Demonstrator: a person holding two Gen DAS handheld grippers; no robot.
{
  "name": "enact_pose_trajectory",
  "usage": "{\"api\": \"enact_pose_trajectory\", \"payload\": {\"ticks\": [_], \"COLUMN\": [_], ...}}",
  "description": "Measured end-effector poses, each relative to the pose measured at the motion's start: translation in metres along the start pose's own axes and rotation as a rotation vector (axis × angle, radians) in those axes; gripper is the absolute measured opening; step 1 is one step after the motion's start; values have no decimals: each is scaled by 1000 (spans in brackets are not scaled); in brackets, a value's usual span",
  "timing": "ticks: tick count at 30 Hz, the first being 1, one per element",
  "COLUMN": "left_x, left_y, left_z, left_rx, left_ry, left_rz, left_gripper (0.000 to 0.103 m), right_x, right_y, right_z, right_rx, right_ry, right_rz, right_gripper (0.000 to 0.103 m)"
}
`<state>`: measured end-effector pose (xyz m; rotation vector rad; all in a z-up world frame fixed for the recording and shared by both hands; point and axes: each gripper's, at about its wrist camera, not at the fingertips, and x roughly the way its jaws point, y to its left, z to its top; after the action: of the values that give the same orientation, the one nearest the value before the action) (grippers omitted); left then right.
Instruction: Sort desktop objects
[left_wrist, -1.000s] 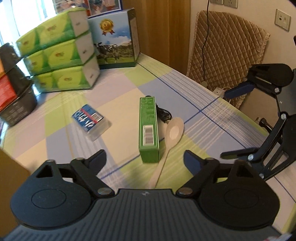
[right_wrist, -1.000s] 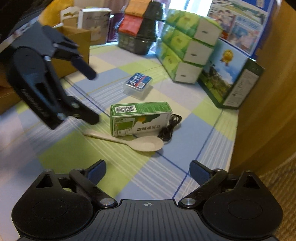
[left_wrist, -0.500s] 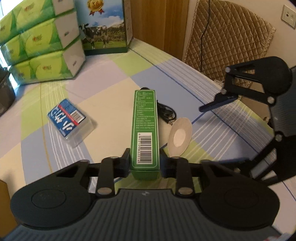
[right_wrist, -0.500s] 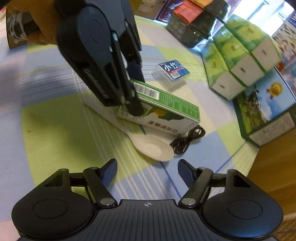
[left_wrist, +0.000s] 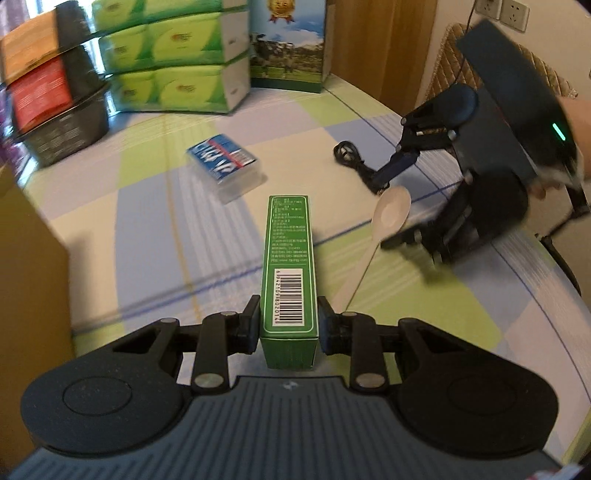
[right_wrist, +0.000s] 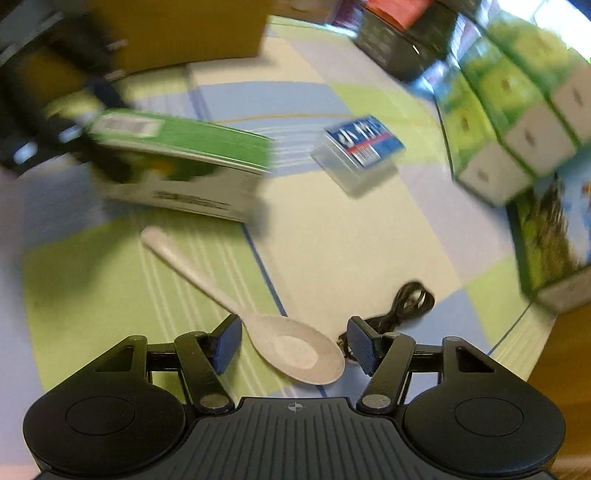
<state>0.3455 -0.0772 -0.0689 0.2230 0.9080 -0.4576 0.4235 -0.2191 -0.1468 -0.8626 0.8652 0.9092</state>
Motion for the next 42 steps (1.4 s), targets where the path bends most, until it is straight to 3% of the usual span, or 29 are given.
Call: {"api": "enact_pose_trajectory", "payload": {"ticks": [2,4,6,9,14,21,25,26,28,29,30,32,37,42], "left_x": [-7,-12,-18,-27,-41,-63,-74,-77,-81,-82,-84,-88,-89,-81], "left_y": [2,3,3,6,11,11,2,-1,-6,-7,-8,-11,-13,-11], "left_z": [-12,-21,-29,-43,-68,-96,-106,-108,-113,-115,-117,-119,-120,-125], "left_rx": [-31,-56,-76,-128,-194,-284,-290,-281,-266,-262,-256,-238,-181,-180], "left_ry": [-8,-15,-20,-29,-33,-42,-46,-46,-48,-52,-59,-76,-113,-126], "left_rz": [10,12,15,12,17,31,24,26,25,25,26,42,60,50], "left_gripper": [25,25,25,25,25,25,25,25,25,26,26,28,43,47], "right_x": [1,-1,-5,-14,-30,-55,-70,-74,-86,-92,-98,-108,-107,-98], "right_y": [-8,-9,-6,12,41,73,114,122,143,152,160,178,202,197], "right_z": [1,-1,-3,-9,-20,-51,-61,-62,-60,-58,-58,-54,-44,-48], "right_rx": [85,145,182,213,418,963,1077,1078,1029,1003,992,945,764,659], "right_ry": [25,45,63,84,97,98,66,56,33,19,3,-74,-128,-202], "right_rz": [21,35,62,74,111,250,274,266,189,133,93,21,-128,-176], "right_gripper": [59,49,22,10,6,4,4,5,24,57,81,83,83,83]}}
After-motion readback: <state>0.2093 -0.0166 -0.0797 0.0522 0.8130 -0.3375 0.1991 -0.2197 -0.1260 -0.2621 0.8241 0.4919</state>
